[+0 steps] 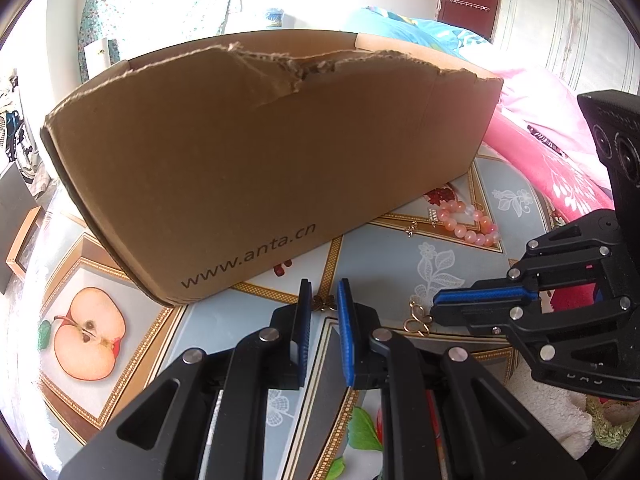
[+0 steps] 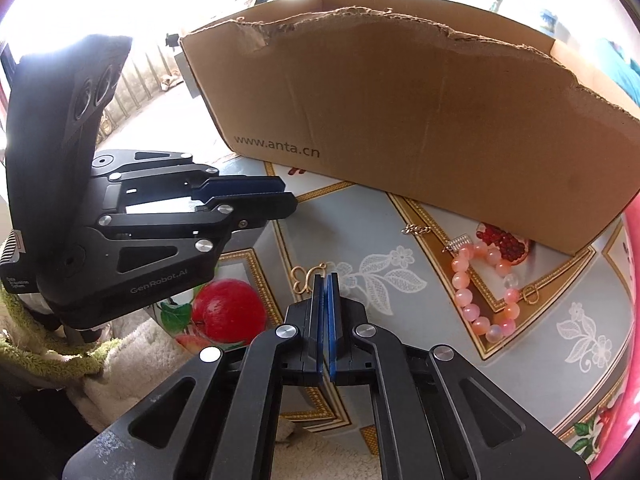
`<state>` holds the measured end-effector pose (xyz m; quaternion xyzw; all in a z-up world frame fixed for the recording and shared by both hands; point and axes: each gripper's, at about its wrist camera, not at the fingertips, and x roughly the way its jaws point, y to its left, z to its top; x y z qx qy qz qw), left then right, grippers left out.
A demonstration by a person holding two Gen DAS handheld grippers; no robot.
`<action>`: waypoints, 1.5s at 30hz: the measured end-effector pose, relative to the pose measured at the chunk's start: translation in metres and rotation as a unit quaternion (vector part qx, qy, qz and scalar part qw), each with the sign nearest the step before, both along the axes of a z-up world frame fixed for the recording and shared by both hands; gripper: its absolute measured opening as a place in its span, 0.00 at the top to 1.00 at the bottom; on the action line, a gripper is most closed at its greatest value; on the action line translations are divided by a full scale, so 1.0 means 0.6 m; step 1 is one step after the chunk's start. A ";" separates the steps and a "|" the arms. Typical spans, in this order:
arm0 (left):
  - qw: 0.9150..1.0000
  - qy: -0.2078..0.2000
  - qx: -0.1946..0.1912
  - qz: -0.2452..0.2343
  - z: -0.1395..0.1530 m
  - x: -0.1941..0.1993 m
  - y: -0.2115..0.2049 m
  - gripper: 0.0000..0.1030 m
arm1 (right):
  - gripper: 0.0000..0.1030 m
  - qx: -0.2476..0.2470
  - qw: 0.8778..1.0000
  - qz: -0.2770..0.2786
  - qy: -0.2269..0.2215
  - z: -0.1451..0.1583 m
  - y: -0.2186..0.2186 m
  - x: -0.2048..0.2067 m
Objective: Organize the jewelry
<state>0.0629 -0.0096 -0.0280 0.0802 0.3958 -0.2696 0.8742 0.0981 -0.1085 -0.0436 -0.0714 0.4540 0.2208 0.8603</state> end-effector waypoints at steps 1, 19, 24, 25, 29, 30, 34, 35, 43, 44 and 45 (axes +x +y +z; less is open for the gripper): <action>1.000 0.000 0.001 0.000 0.000 0.000 -0.001 0.88 | 0.98 -0.001 1.000 0.003 -0.001 0.002 0.002 -0.004; 0.999 -0.006 0.018 -0.027 0.001 0.001 -0.010 0.88 | 0.72 -0.077 0.971 0.223 -0.036 0.002 -0.004 0.003; 0.999 -0.002 0.018 -0.031 0.002 0.002 -0.009 0.88 | 0.83 -0.074 0.958 0.275 -0.009 0.009 -0.013 0.027; 0.999 -0.001 0.018 -0.032 0.002 0.003 -0.009 0.88 | 0.84 -0.076 0.956 0.282 -0.007 0.010 -0.012 0.029; 0.999 0.001 0.018 -0.034 0.002 0.006 -0.007 0.88 | 0.86 -0.077 0.952 0.296 0.006 0.014 -0.014 0.036; 0.999 0.001 0.018 -0.034 0.002 0.007 -0.008 0.88 | 0.86 -0.076 0.952 0.297 0.008 0.016 -0.016 0.036; 0.999 0.002 0.017 -0.034 0.002 0.009 -0.007 0.88 | 0.86 -0.078 0.952 0.297 0.012 0.007 0.020 0.052; 0.999 0.002 0.017 -0.034 0.002 0.009 -0.008 0.88 | 0.86 -0.079 0.952 0.297 0.012 0.013 0.019 0.051; 0.999 0.001 0.016 -0.033 0.002 0.009 -0.007 0.88 | 0.86 -0.082 0.952 0.295 0.013 0.001 0.023 0.057; 0.999 0.001 0.016 -0.033 0.003 0.010 -0.007 0.88 | 0.86 -0.082 0.952 0.294 0.013 0.006 0.022 0.055; 0.999 0.001 0.015 -0.033 0.003 0.011 -0.006 0.88 | 0.86 -0.081 0.953 0.293 0.014 0.001 0.022 0.053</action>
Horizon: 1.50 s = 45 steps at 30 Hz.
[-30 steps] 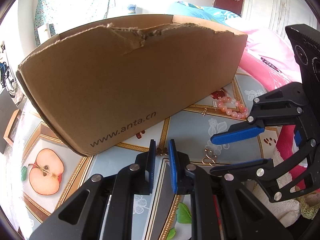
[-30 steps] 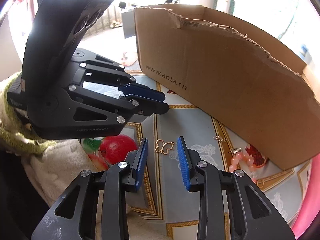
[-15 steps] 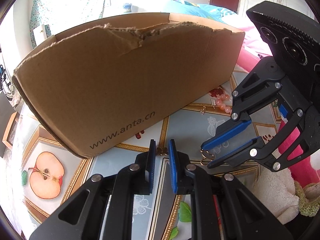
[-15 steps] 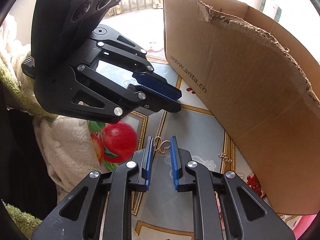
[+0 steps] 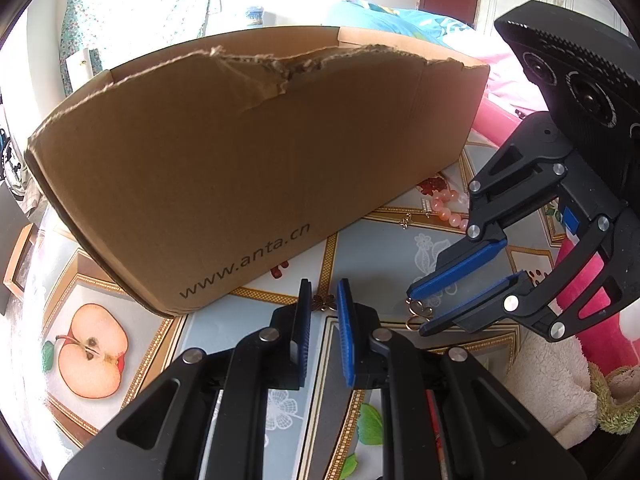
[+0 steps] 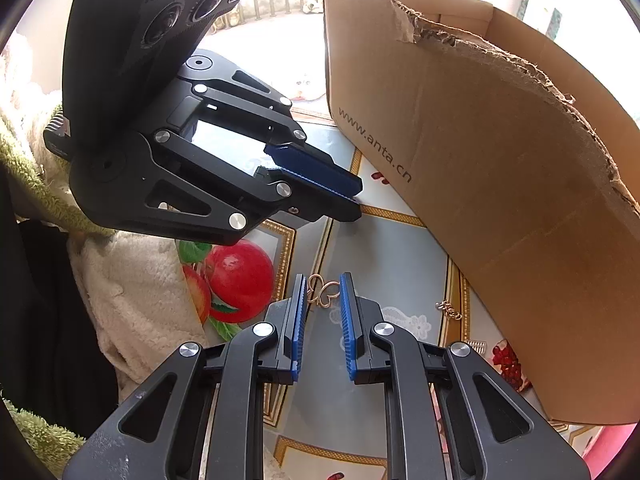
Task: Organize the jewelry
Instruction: 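Carry the knot charm into the box and open the right gripper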
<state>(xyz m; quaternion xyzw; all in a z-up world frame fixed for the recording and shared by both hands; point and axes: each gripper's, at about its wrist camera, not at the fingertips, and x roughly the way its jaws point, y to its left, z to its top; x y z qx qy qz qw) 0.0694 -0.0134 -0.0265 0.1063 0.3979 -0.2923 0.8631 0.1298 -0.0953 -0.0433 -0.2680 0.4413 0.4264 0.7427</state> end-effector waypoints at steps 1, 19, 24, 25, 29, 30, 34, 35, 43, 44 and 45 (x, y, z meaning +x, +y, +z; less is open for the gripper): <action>1.000 0.000 0.000 0.000 0.000 0.000 0.000 0.88 | 0.86 0.001 1.000 -0.002 0.000 0.000 0.000 0.000; 1.000 -0.021 -0.011 -0.009 0.028 -0.033 0.001 0.88 | 0.86 0.045 0.995 -0.068 -0.057 0.060 -0.046 -0.047; 0.998 -0.049 -0.029 -0.019 0.078 -0.058 0.001 0.88 | 0.86 0.071 0.989 -0.089 -0.093 0.104 -0.068 -0.071; 0.998 -0.051 -0.038 -0.022 0.092 -0.061 0.002 0.88 | 0.86 0.078 0.988 -0.092 -0.100 0.117 -0.073 -0.074; 0.994 -0.075 -0.078 -0.033 0.165 -0.065 0.013 0.88 | 0.86 0.104 0.981 -0.096 -0.135 0.166 -0.087 -0.085; 0.992 -0.082 -0.086 -0.035 0.184 -0.062 0.014 0.88 | 0.86 0.112 0.979 -0.096 -0.142 0.179 -0.091 -0.078; 0.989 -0.095 -0.104 -0.037 0.239 -0.024 0.009 0.88 | 0.86 0.131 0.972 -0.102 -0.168 0.220 -0.104 -0.053; 0.990 -0.091 -0.105 -0.039 0.244 -0.008 0.005 0.88 | 0.86 0.130 0.971 -0.107 -0.170 0.223 -0.105 -0.040; 0.998 0.005 -0.059 -0.014 0.193 0.132 -0.049 0.88 | 0.86 0.105 0.973 -0.197 -0.054 0.167 -0.108 0.117; 0.999 0.016 -0.049 -0.009 0.182 0.147 -0.055 0.88 | 0.86 0.105 0.972 -0.206 -0.037 0.158 -0.108 0.132; 0.999 0.028 -0.043 -0.006 0.172 0.161 -0.059 0.88 | 0.86 0.104 0.971 -0.212 -0.020 0.152 -0.108 0.147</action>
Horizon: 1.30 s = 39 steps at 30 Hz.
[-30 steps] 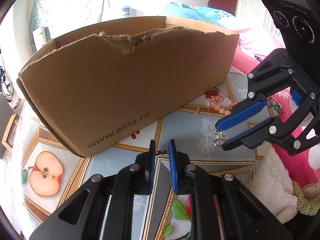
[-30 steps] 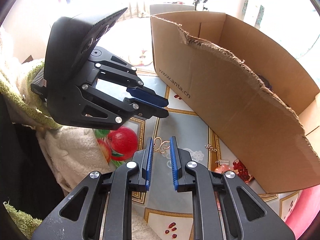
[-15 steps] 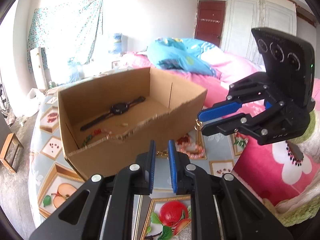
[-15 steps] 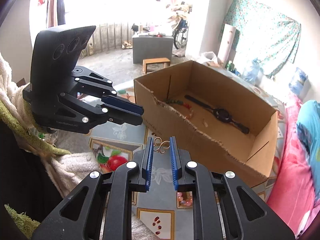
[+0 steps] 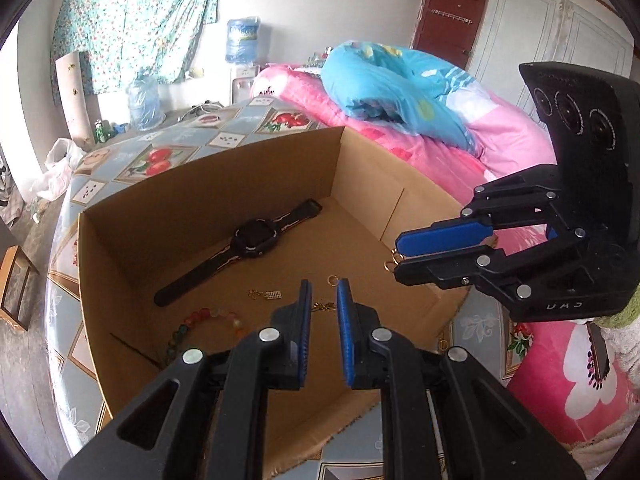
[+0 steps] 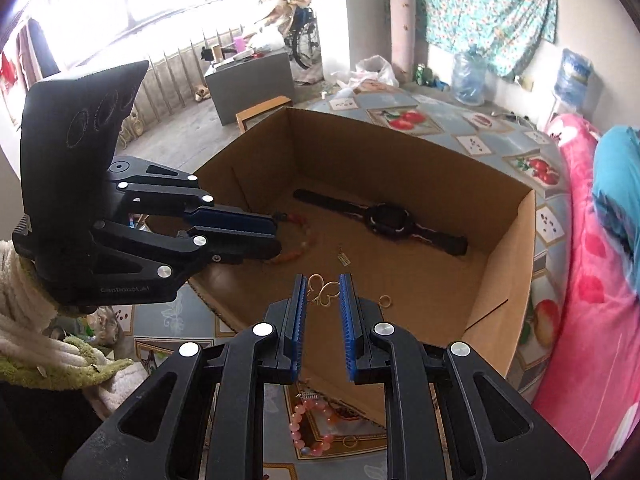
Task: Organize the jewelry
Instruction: 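Carry the knot charm into the box and open the right gripper, then withdraw both grippers from the box toward the remaining gold pieces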
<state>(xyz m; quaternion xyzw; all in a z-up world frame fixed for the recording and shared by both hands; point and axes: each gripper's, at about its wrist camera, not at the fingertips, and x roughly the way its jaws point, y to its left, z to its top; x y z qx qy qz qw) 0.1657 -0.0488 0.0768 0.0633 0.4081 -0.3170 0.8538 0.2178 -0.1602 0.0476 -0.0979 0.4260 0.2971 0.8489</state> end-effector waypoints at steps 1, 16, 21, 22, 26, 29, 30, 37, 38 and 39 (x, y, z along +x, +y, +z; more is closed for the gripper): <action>1.000 0.013 0.004 0.003 -0.011 0.013 -0.003 0.88 | 0.86 0.001 1.000 -0.006 0.013 -0.006 0.000 0.012; 0.998 0.054 -0.012 0.040 -0.030 0.052 0.012 0.76 | 0.82 0.000 0.999 -0.047 0.024 -0.013 -0.009 0.038; 0.998 0.018 -0.045 0.044 0.002 0.028 0.035 0.75 | 0.81 0.034 0.997 -0.074 -0.011 0.030 -0.033 -0.002; 0.998 0.003 -0.054 0.044 0.012 0.016 0.042 0.75 | 0.81 0.043 0.995 -0.083 -0.023 0.041 -0.041 -0.014; 0.994 -0.062 -0.083 0.020 0.043 -0.058 0.070 0.70 | 0.76 0.094 0.988 -0.109 -0.064 0.081 -0.071 -0.087; 0.988 -0.097 -0.117 -0.016 0.055 -0.129 0.094 0.68 | 0.71 0.126 0.980 -0.126 -0.091 0.091 -0.090 -0.150; 0.986 -0.104 -0.131 -0.024 0.055 -0.151 0.101 0.67 | 0.71 0.133 0.977 -0.133 -0.098 0.090 -0.095 -0.169; 0.988 -0.099 -0.114 -0.029 0.001 -0.244 0.090 0.64 | 0.71 0.168 0.961 -0.213 -0.057 0.003 -0.119 -0.237; 0.990 -0.087 -0.107 -0.024 -0.015 -0.246 0.082 0.64 | 0.71 0.168 0.958 -0.227 -0.044 -0.017 -0.120 -0.237; 0.992 -0.076 -0.094 -0.017 -0.032 -0.244 0.073 0.64 | 0.70 0.171 0.955 -0.240 -0.024 -0.040 -0.120 -0.232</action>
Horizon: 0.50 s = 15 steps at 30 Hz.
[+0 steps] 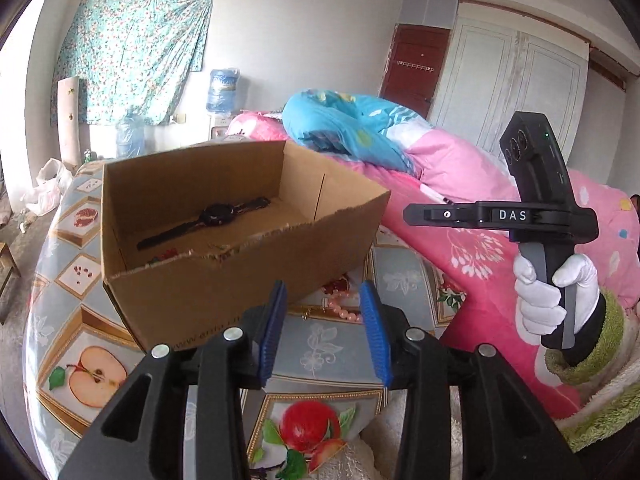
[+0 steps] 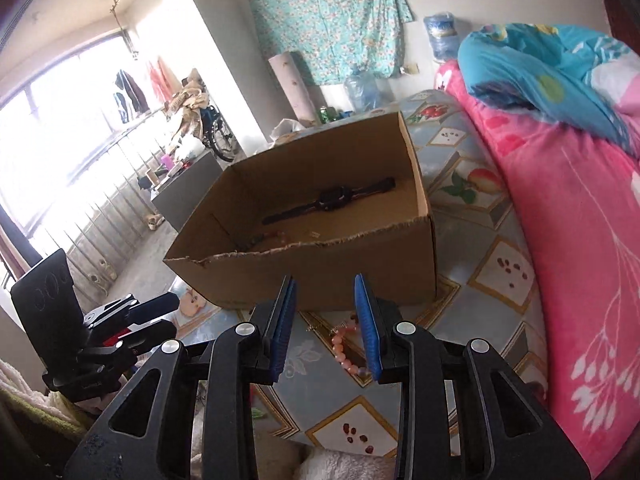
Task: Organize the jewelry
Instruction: 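Withdraw both grippers from the box toward the remaining gold pieces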
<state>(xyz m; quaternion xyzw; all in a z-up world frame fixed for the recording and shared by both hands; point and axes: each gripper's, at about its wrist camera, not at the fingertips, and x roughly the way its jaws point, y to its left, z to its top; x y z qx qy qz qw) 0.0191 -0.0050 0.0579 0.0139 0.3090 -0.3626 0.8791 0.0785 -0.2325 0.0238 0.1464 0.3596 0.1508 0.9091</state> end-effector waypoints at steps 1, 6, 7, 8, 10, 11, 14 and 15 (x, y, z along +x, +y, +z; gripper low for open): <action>1.000 0.005 0.018 0.009 -0.018 0.002 -0.009 0.64 | 0.70 0.006 1.000 -0.005 0.023 -0.022 0.001 0.005; 0.993 0.015 0.113 0.032 -0.089 0.018 -0.043 0.64 | 0.79 -0.035 0.994 -0.028 0.102 -0.115 0.022 0.033; 0.992 0.018 0.119 0.031 -0.096 0.020 -0.044 0.64 | 0.79 -0.051 0.992 -0.035 0.111 -0.125 0.026 0.037; 0.992 0.019 0.124 0.032 -0.102 0.019 -0.044 0.64 | 0.80 -0.066 0.990 -0.039 0.114 -0.131 0.030 0.041; 0.991 0.013 0.132 0.034 -0.110 0.015 -0.041 0.64 | 0.80 -0.068 0.990 -0.036 0.116 -0.140 0.034 0.043; 0.990 0.012 0.134 0.034 -0.112 0.014 -0.039 0.64 | 0.80 -0.074 0.990 -0.036 0.112 -0.140 0.038 0.043; 0.991 0.019 0.127 0.032 -0.121 0.012 -0.036 0.64 | 0.88 -0.111 0.987 -0.035 0.107 -0.136 0.054 0.046; 0.991 0.021 0.125 0.031 -0.124 0.011 -0.033 0.64 | 0.93 -0.115 0.987 -0.033 0.109 -0.135 0.058 0.048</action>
